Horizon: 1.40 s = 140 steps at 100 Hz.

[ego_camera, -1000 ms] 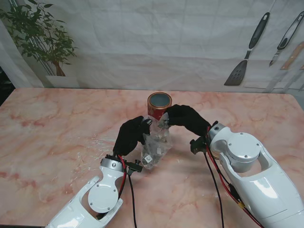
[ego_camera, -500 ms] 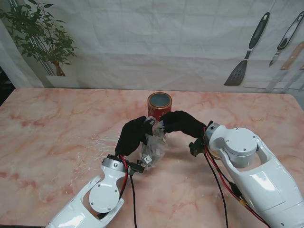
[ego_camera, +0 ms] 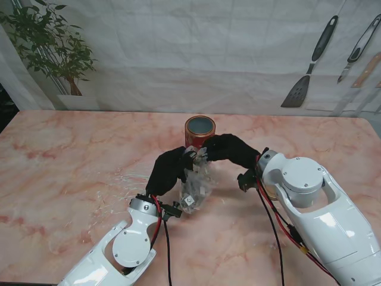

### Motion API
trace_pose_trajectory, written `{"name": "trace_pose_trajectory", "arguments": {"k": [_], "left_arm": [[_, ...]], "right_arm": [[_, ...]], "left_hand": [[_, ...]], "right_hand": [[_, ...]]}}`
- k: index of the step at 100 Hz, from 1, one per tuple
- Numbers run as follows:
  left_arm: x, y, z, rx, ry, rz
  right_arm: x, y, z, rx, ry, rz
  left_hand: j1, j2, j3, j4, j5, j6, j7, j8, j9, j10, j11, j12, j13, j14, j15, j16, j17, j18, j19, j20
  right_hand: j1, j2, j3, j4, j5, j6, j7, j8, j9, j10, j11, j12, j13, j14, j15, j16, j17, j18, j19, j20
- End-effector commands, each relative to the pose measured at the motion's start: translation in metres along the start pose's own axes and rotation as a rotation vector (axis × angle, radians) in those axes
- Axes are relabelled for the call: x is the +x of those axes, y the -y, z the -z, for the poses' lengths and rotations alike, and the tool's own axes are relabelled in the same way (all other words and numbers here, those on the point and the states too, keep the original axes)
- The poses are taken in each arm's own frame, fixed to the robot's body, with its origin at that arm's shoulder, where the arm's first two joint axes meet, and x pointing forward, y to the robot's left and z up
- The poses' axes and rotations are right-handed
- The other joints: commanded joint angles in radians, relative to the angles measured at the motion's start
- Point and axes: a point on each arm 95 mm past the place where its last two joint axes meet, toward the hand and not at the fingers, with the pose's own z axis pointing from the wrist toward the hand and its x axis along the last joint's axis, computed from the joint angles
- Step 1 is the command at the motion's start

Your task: Insert tea bags into the tea bag box

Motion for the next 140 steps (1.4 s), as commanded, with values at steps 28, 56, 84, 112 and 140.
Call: {"name": "trace_pose_trajectory", "arguments": {"k": [28,56,84,112,140], "left_arm": [[0.002,-0.001,-0.002,-0.012,-0.009,-0.010],[0.002,-0.002,-0.002,-0.010,-0.013,-0.006],[0.002,-0.004,-0.001,-0.008,-0.011,0.001],[0.002,-0.004,-0.001,-0.008,-0.009,0.007],[0.002,-0.003,0.002,-0.009,-0.011,0.011]], "right_arm": [[0.009,-0.010,0.004,0.114,0.055,0.070],[0.006,-0.007,0.000,0.154,0.107,0.143],[0.004,0.003,-0.009,0.188,0.143,0.196],[0.007,0.007,-0.014,0.180,0.161,0.256],[0.015,0.001,-0.013,0.182,0.150,0.289]], "left_hand": [[0.070,0.089,0.046,0.046,0.007,-0.037,0.050,0.008,0.003,-0.053,0.007,-0.017,0.000,0.004,-0.032,-0.009,0.004,-0.057,0.026,0.003],[0.071,0.089,0.046,0.045,0.007,-0.037,0.050,0.008,0.003,-0.053,0.007,-0.017,0.001,0.003,-0.031,-0.009,0.005,-0.057,0.027,0.004],[0.071,0.090,0.046,0.045,0.007,-0.036,0.049,0.008,0.002,-0.053,0.007,-0.017,0.001,0.003,-0.031,-0.009,0.006,-0.057,0.027,0.004],[0.072,0.089,0.046,0.045,0.007,-0.035,0.050,0.009,0.003,-0.054,0.007,-0.017,0.001,0.004,-0.031,-0.009,0.005,-0.057,0.027,0.004],[0.073,0.088,0.046,0.045,0.008,-0.033,0.049,0.009,0.005,-0.051,0.007,-0.017,0.002,0.007,-0.030,-0.008,0.006,-0.052,0.027,0.004]], "right_hand": [[0.001,0.042,-0.024,0.021,0.022,0.027,-0.017,-0.048,0.020,-0.001,0.007,0.005,0.035,-0.005,0.006,0.021,0.000,0.000,-0.023,0.025],[-0.252,-0.105,0.026,0.008,0.025,0.038,-0.129,0.119,0.009,0.010,0.035,0.036,0.047,0.007,0.036,0.038,0.014,0.040,0.002,0.018],[-0.184,-0.203,0.076,-0.060,-0.001,0.020,-0.029,0.113,0.037,0.005,0.071,0.062,0.091,0.015,0.069,0.053,0.049,0.066,0.046,-0.006],[-0.164,-0.172,0.110,-0.029,-0.111,0.000,-0.145,0.061,-0.007,-0.005,0.096,0.072,0.079,0.004,0.100,0.063,0.049,0.034,0.066,-0.019],[-0.253,-0.152,0.084,0.040,-0.370,-0.058,-0.468,0.082,-0.148,-0.032,-0.035,0.078,-0.036,-0.038,0.097,0.064,-0.002,-0.027,0.028,-0.016]]}}
